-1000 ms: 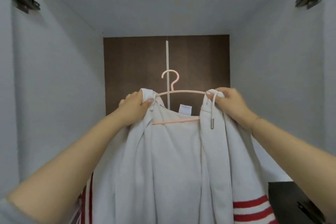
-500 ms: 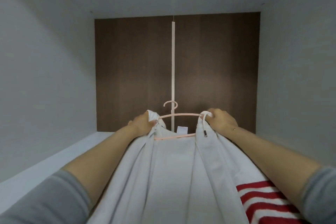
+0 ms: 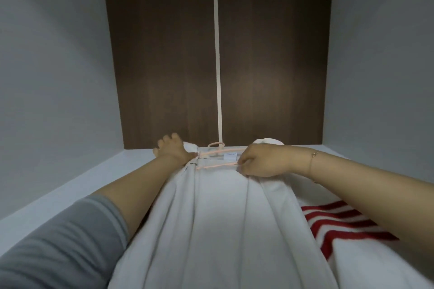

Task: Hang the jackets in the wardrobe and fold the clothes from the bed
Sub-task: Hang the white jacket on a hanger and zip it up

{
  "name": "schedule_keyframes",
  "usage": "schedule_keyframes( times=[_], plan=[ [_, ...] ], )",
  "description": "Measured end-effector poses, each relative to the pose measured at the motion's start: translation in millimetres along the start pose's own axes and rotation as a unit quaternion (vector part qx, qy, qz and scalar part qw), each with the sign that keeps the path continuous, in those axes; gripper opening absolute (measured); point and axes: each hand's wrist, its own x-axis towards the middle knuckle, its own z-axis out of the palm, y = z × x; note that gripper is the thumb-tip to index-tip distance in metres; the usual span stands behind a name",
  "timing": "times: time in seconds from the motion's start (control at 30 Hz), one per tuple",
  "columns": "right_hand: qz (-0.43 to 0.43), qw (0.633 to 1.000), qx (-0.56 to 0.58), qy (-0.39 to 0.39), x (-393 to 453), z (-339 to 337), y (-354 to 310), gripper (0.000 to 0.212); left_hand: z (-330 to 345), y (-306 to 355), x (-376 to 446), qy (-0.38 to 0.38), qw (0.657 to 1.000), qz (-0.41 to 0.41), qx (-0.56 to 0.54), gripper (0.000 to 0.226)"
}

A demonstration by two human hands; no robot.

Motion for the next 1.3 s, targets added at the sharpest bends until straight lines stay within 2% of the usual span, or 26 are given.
schedule_keyframes(
  times=[0.1, 0.23, 0.33, 0.43, 0.53, 0.6, 0.67, 0.73, 0.83, 0.93, 0.97, 1.0, 1.03, 1.1, 1.17, 1.23, 1.3],
  plan=[
    [-0.021, 0.999, -0.003, -0.046, -25, -2, -13, 0.041, -20, 19, -22, -0.013, 0.996, 0.054, 0.07, 0.065],
    [-0.016, 0.996, 0.009, -0.082, -44, 0, -24, 0.036, -50, 27, -75, -0.098, 0.986, 0.11, 0.083, 0.05],
    [-0.006, 0.999, 0.013, -0.05, -54, 2, -31, 0.028, -72, 12, -120, -0.149, 0.977, 0.15, 0.001, 0.035],
    [0.0, 1.0, -0.001, -0.009, -72, 3, -38, 0.028, -99, -11, -166, -0.177, 0.965, 0.178, -0.082, 0.03],
    [-0.011, 0.996, 0.07, 0.057, -114, 11, -50, 0.031, -117, -32, -212, -0.227, 0.94, 0.187, -0.176, 0.02],
    [-0.037, 0.978, 0.161, 0.125, -155, 27, -62, 0.028, -119, -47, -245, -0.208, 0.929, 0.198, -0.232, 0.019],
    [-0.074, 0.945, 0.249, 0.197, -200, 51, -78, 0.028, -110, -65, -282, -0.149, 0.922, 0.236, -0.27, 0.02],
    [-0.097, 0.915, 0.325, 0.219, -240, 79, -95, 0.032, -95, -83, -319, -0.112, 0.901, 0.28, -0.312, 0.02],
    [-0.065, 0.871, 0.454, 0.177, -283, 121, -117, 0.038, -71, -106, -361, -0.173, 0.856, 0.276, -0.4, 0.024],
    [-0.014, 0.839, 0.522, 0.153, -310, 163, -131, 0.038, -39, -128, -398, -0.237, 0.818, 0.208, -0.481, 0.025],
    [0.008, 0.828, 0.54, 0.148, -316, 178, -134, 0.037, -25, -135, -412, -0.269, 0.795, 0.169, -0.517, 0.025],
    [0.032, 0.812, 0.564, 0.145, -322, 194, -135, 0.035, -10, -142, -426, -0.305, 0.757, 0.114, -0.567, 0.022],
    [0.062, 0.785, 0.598, 0.146, -328, 211, -136, 0.031, 4, -148, -440, -0.338, 0.702, 0.046, -0.626, 0.022],
    [0.136, 0.692, 0.691, 0.156, -338, 245, -137, 0.026, 34, -159, -464, -0.37, 0.582, -0.099, -0.717, 0.034],
    [0.209, 0.586, 0.766, 0.161, -344, 275, -137, 0.026, 60, -169, -479, -0.37, 0.492, -0.216, -0.758, 0.045],
    [0.259, 0.526, 0.796, 0.15, -345, 299, -134, 0.027, 80, -179, -485, -0.348, 0.412, -0.301, -0.787, 0.051],
    [0.289, 0.466, 0.826, 0.133, -341, 317, -130, 0.029, 92, -189, -484, -0.312, 0.348, -0.353, -0.81, 0.055]
  ],
)
